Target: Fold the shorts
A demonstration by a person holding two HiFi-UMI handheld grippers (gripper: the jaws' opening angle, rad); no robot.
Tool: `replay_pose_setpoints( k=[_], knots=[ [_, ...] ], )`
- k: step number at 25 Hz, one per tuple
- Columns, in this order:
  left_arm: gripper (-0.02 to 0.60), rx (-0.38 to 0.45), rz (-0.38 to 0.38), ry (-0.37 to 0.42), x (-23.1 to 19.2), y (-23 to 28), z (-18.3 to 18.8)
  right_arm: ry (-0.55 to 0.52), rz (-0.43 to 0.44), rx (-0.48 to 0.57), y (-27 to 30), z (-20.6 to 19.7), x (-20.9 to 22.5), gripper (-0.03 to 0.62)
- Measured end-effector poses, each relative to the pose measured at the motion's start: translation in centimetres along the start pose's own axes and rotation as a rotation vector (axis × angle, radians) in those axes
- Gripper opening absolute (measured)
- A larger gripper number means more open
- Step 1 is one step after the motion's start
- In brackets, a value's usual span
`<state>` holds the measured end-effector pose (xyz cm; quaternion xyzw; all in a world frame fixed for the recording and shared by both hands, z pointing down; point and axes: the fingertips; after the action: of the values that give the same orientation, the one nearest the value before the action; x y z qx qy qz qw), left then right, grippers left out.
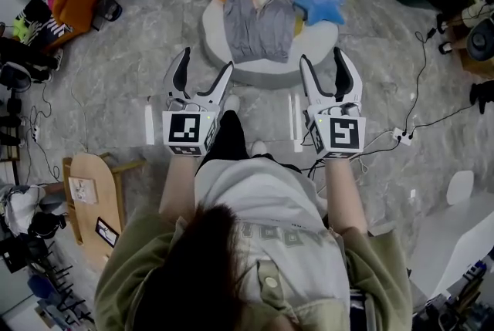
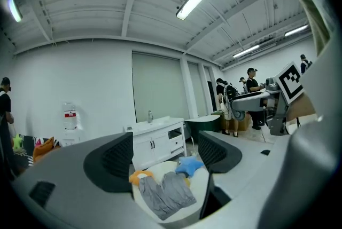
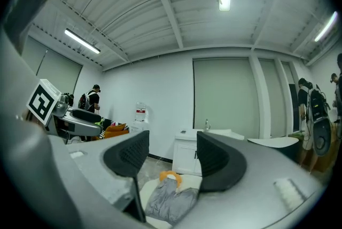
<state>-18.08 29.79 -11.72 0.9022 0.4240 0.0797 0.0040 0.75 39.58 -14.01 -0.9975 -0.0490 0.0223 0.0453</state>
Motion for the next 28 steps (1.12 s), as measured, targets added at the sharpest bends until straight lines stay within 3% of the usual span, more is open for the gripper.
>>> replay_pose_setpoints(
  k=[7,15,23,28],
  knots=[
    [0.365,-0.094,-0.027,-0.002,-2.8,3.4,-4.0,-0.013,0.001,-0.075,4.4,-3.4,0.6,0.267],
    [0.365,-0.224,-0.047,-0.059,-7.9,12.1,-10.5,-0.001,0.014,-0.204,13.8,-10.1,2.1,0.267],
    [0.365,-0.376,-0.162,-0.065,-12.1,20.8,-16.3,-0.011,-0.008,-0.353,23.5,-16.0,4.5,0.267],
    [0.365,-0.445,-0.233,-0.075,-11.6,23.7,-19.4,0.013,-0.047,-0.42,26.2,-19.3,7.1,0.267]
  ],
)
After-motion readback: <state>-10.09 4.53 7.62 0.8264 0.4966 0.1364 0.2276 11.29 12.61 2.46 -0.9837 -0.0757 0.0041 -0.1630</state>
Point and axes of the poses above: the fingertips, and each gripper's own axes: y forward along the fingers, x to its right, z out of its top, and after that the axes turned 4 degrees about x, right-handed
